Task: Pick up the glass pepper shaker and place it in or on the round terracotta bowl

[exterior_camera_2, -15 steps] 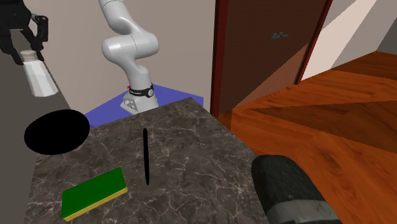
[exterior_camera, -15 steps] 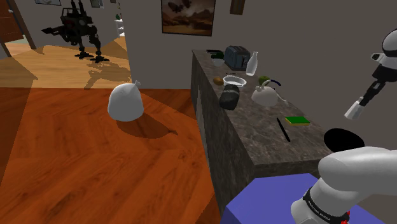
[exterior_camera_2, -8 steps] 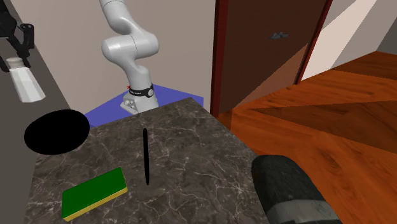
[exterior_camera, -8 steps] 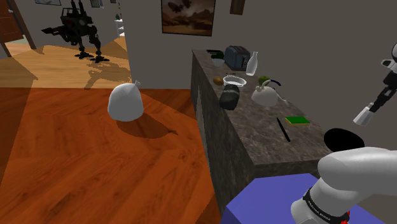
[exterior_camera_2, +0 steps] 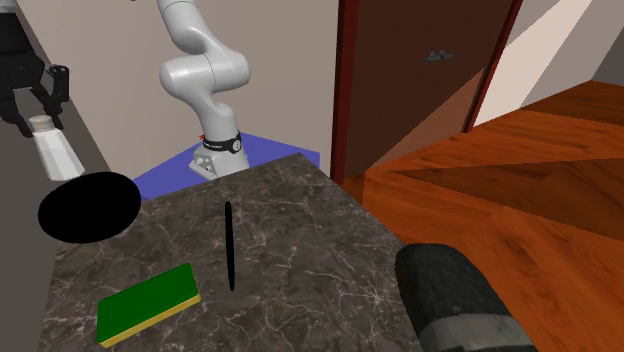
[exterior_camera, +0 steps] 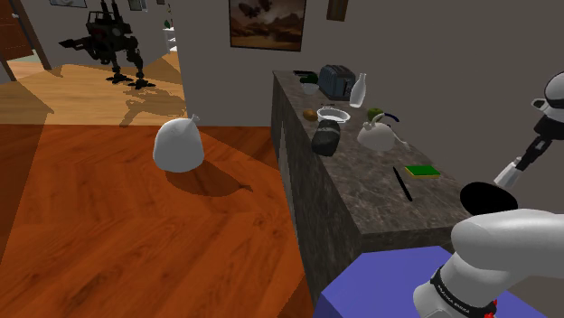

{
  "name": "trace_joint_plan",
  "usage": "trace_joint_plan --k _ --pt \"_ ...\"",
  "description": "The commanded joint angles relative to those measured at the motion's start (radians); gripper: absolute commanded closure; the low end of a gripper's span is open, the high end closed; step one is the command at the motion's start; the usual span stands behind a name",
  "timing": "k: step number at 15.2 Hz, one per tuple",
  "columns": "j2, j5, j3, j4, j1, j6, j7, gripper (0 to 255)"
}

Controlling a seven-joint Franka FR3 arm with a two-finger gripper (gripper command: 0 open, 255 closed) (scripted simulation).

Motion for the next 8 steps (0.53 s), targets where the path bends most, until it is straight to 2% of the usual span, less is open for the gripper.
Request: trace_joint_plan --k 1,8 --pt "-0.001 -0.010 -0.012 -0.023 -0.003 0.024 0.002 255" --pt "0.008 -0.044 -0.058 -0.094 -0.007 0.108 0.012 255"
